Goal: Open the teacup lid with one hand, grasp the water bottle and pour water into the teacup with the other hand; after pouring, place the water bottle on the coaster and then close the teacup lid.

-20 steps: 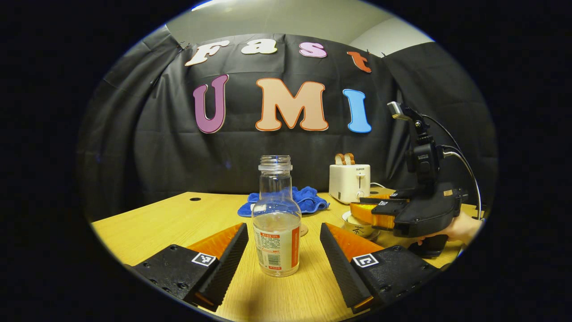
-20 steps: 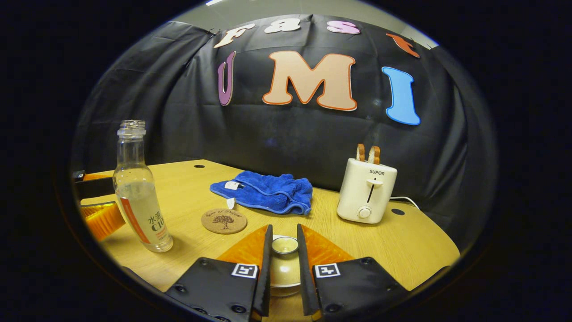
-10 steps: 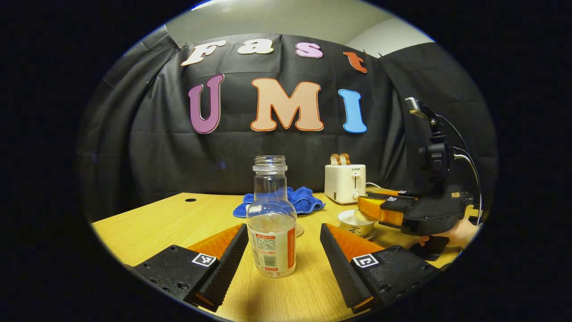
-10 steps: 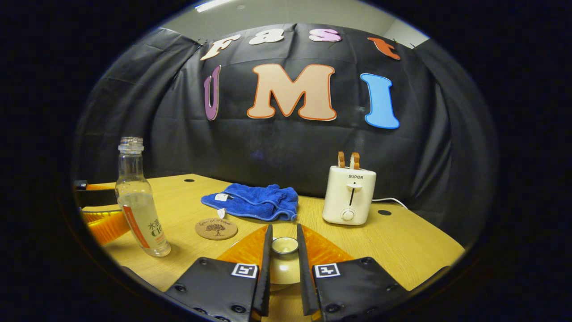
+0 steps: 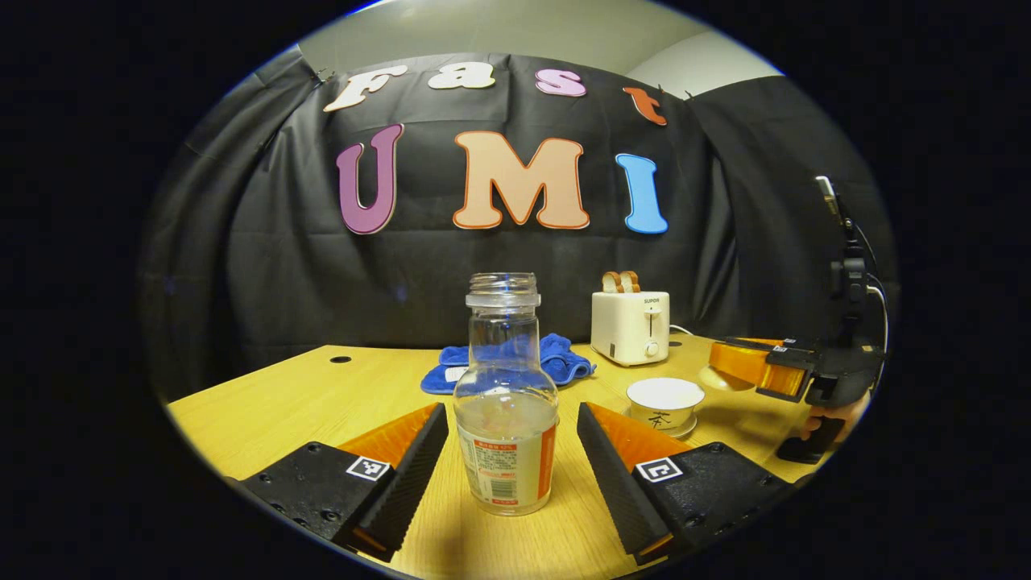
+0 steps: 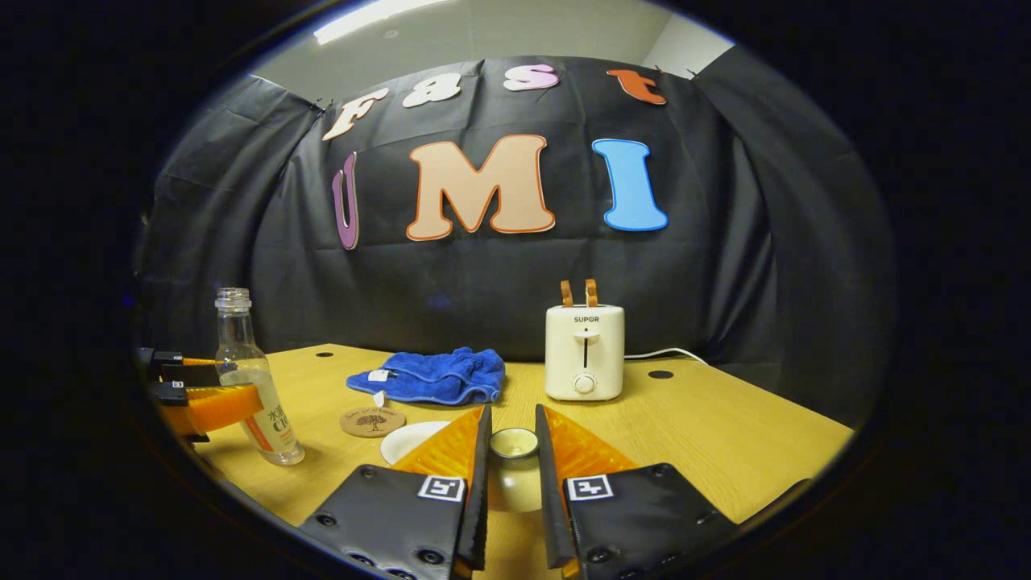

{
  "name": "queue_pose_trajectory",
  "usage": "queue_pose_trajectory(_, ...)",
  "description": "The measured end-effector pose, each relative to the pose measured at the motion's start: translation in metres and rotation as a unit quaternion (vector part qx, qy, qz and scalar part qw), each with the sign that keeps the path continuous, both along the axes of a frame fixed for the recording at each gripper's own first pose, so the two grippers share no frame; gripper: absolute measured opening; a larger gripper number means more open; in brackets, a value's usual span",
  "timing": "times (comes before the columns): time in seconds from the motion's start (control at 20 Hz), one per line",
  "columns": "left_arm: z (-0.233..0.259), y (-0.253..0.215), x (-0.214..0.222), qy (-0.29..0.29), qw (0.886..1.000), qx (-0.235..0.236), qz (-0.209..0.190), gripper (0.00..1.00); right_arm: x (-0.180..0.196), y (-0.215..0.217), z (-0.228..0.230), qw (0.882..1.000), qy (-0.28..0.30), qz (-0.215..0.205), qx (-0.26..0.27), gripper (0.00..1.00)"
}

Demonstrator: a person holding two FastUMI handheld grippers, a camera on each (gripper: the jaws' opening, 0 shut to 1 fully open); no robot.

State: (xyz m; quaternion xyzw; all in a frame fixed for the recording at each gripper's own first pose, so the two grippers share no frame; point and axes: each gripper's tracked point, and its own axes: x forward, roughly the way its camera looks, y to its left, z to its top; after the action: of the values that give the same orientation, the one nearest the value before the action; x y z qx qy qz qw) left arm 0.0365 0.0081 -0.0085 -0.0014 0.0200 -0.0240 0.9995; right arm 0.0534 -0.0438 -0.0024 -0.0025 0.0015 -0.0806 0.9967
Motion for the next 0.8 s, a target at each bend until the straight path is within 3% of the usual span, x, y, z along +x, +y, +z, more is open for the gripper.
queue_pose_trajectory(0.2, -0.007, 0.006, 0.016, 0.026, 1.0, -0.005, -0.011, 0.94, -0.004, -0.003, 0.002, 1.0, -0.002, 0.002, 0.0, 0.32)
queue_pose_trajectory(0.25, -0.01, 0.007, 0.019, 0.033, 0.999, -0.006, -0.015, 0.88, -0.004, -0.003, 0.002, 1.0, -0.002, 0.003, 0.0, 0.32)
queue_pose_trajectory(0.55, -0.015, 0.005, 0.03, 0.05, 0.998, 0.003, -0.033, 0.75, -0.008, -0.007, 0.003, 1.0, -0.003, 0.008, 0.0, 0.31)
queue_pose_trajectory(0.8, -0.015, 0.013, 0.033, 0.048, 0.999, 0.005, -0.016, 0.71, -0.012, -0.017, 0.003, 1.0, -0.002, -0.01, -0.001, 0.32)
